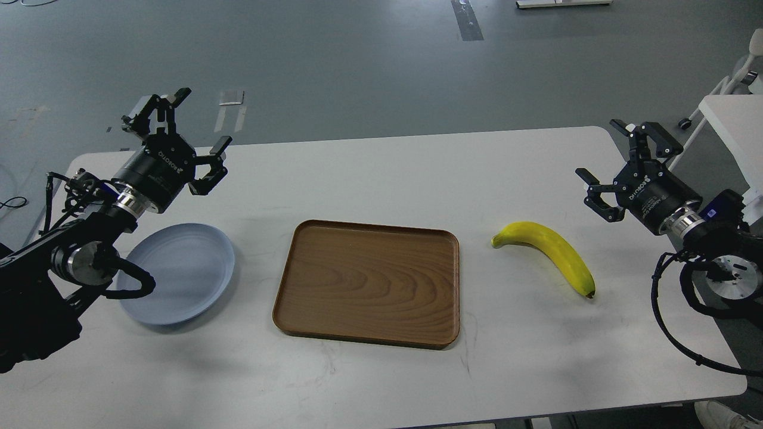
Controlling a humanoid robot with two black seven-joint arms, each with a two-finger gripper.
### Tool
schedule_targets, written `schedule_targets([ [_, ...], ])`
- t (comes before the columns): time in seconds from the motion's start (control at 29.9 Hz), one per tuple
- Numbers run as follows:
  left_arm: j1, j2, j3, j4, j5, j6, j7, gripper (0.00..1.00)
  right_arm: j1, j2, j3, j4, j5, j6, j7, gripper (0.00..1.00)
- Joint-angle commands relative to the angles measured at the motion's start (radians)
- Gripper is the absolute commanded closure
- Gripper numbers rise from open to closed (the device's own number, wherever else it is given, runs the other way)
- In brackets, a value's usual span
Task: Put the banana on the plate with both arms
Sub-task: 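Move the left gripper down to the rim of the light blue plate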
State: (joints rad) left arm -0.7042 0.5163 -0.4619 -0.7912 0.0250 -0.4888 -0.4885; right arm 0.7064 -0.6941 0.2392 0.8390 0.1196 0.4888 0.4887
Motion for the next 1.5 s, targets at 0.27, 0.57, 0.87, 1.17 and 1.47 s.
schedule_targets([
  [0.27,-0.006,0.019,0.000,0.018,0.004,0.000,0.000,0.00,-0.002,-0.007,0.000,-0.001,0.000,0.000,0.000,0.00],
  [0.57,-0.027,0.128,-0.015,0.018,0.105,0.000,0.000,0.00,-0.001,-0.018,-0.001,0.000,-0.005,0.000,0.000,0.00],
  [0.87,-0.072,0.268,-0.014,-0.212,0.929,0.000,0.000,0.00,-0.002,-0.024,-0.003,0.002,-0.006,0.000,0.000,0.00],
  [1.17,-0.051,0.353,0.005,-0.296,1.496,0.065,0.000,0.00,-0.001,-0.038,-0.003,0.006,-0.009,0.000,0.000,0.00],
  [1.47,-0.017,0.393,0.199,-0.113,1.616,0.275,0.000,0.00,-0.001,-0.036,-0.003,0.009,-0.009,0.000,0.000,0.00],
])
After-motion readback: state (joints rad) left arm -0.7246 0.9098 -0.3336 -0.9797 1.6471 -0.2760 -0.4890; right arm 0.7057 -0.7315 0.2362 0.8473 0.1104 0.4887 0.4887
